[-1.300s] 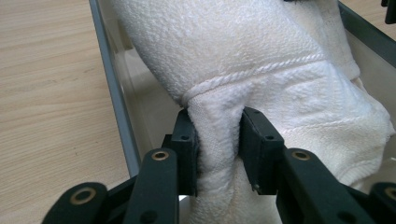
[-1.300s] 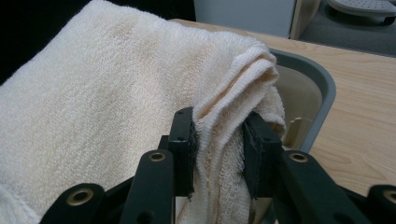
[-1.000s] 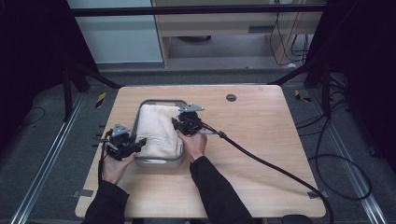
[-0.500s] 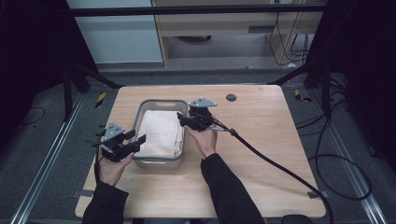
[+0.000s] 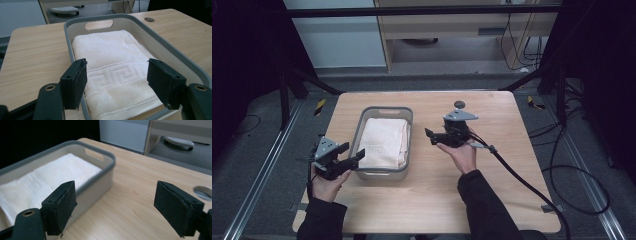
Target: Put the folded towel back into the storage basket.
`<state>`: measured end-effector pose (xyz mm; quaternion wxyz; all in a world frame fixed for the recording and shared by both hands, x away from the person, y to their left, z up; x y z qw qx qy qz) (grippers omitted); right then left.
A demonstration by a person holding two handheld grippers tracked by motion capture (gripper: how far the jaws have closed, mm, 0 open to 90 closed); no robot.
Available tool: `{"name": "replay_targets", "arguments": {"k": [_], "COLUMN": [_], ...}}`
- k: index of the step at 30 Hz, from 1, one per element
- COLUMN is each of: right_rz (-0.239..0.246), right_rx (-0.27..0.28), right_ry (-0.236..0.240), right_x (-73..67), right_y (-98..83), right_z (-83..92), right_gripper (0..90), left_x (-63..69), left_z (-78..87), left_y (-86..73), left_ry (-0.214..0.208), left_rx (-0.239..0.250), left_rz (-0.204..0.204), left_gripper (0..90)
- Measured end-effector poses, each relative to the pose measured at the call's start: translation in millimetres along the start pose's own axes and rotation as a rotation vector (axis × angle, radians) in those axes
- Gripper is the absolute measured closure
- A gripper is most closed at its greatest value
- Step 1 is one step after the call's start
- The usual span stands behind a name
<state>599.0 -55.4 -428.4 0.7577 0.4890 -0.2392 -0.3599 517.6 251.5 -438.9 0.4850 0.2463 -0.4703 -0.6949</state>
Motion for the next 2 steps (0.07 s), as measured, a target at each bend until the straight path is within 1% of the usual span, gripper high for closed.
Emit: {"name": "replay_targets", "arguments": {"k": [2], "right_rz": [-0.007], "right_rx": [-0.008], "right_ry": [-0.002], "right_x": [7.8], "right_y": [-10.4], "right_z": [13.8], "right_gripper": [16.1], "left_x": [-1.6], "left_z": [3.5], "left_y": [-2.1], "left_ry": [0.003], "left_rx": [0.008], "left_rz": [0.003], "left_gripper": [30.3]}}
Point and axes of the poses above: each handheld gripper's, and its own axes: z roughly backward along the jaws, y roughly out of its top, x roughly to its right, the point moved 7 cm from there along -z, roughly forward along the jaws, and after that the axes turned 4 degrees about z, right-handed, at the moved point
